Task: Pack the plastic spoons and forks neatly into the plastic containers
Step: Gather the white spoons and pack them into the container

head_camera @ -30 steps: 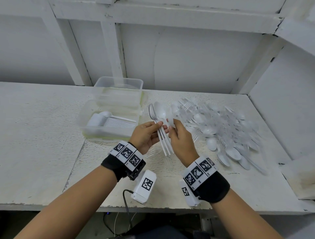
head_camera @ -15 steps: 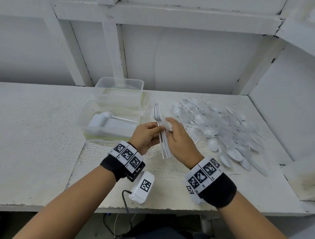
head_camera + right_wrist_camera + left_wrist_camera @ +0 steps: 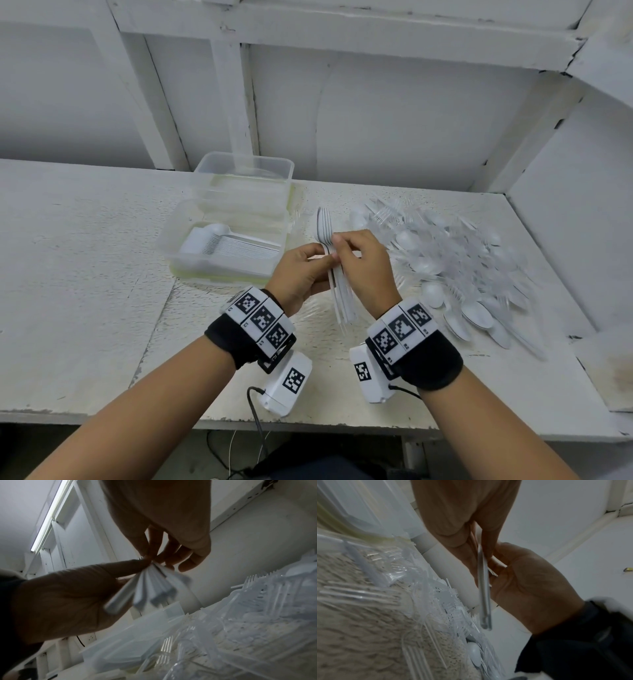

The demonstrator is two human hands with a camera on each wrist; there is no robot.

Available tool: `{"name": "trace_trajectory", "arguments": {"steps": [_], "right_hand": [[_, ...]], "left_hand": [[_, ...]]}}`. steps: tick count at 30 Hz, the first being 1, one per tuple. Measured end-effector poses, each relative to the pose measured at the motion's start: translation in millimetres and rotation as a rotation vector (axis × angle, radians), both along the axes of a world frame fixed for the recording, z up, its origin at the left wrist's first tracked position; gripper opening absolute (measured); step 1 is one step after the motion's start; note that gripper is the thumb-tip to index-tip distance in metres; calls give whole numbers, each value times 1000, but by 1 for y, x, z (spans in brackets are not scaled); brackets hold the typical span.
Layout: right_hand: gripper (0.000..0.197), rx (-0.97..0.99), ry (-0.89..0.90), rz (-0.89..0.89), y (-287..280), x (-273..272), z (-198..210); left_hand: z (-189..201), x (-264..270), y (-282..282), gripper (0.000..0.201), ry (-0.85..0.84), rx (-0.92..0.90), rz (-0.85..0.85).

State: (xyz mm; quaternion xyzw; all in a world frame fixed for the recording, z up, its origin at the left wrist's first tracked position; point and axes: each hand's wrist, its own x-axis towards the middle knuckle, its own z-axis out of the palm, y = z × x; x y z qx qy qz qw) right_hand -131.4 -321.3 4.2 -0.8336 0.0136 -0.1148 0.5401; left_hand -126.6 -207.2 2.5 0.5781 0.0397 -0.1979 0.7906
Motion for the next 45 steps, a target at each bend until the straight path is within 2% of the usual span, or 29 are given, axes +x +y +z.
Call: {"name": "trace_trajectory", "arguments": {"steps": [3,6,8,12,14,17,21,26,28,32,35,37,40,45], "right_hand": [[30,106,46,20,4,3,1],[35,164,54,59,4,2,6],[39,141,34,95,4,3,7],[33,36,-12,154,5,7,3],[28,-84,-63,145,7,8,-2],[32,-219,-44,155,13,6,-8],[45,-311,27,237,26,9,-9],[36,-373,-12,196,38,19,-7],[34,-394,-9,189,38,22,-7],[33,-417,11,164,29,29,-5],[31,-404,24,173,22,35,-5],[31,-411,36,182,19,40,-5],[30,-417,45,202,20,46,-5],[28,-432,67,275,28,59,-1]], "left_hand": [[-1,3,6,6,25,-19,-25],[0,9,12,20,56,-30,-78],[2,13,17,19,80,-31,-107],[3,21,27,10,113,-21,-100],[4,24,30,15,118,-23,-41],[4,30,34,9,121,-48,74],[7,37,35,12,92,-42,159],[13,42,40,15,34,26,145],[16,45,49,15,-7,174,67],[35,56,80,18,-143,581,-190],[52,73,113,16,-260,805,-224],[56,88,133,16,-362,1016,-243],[48,108,152,22,-462,1379,-343],[21,128,157,35,-436,1653,-645]]}}
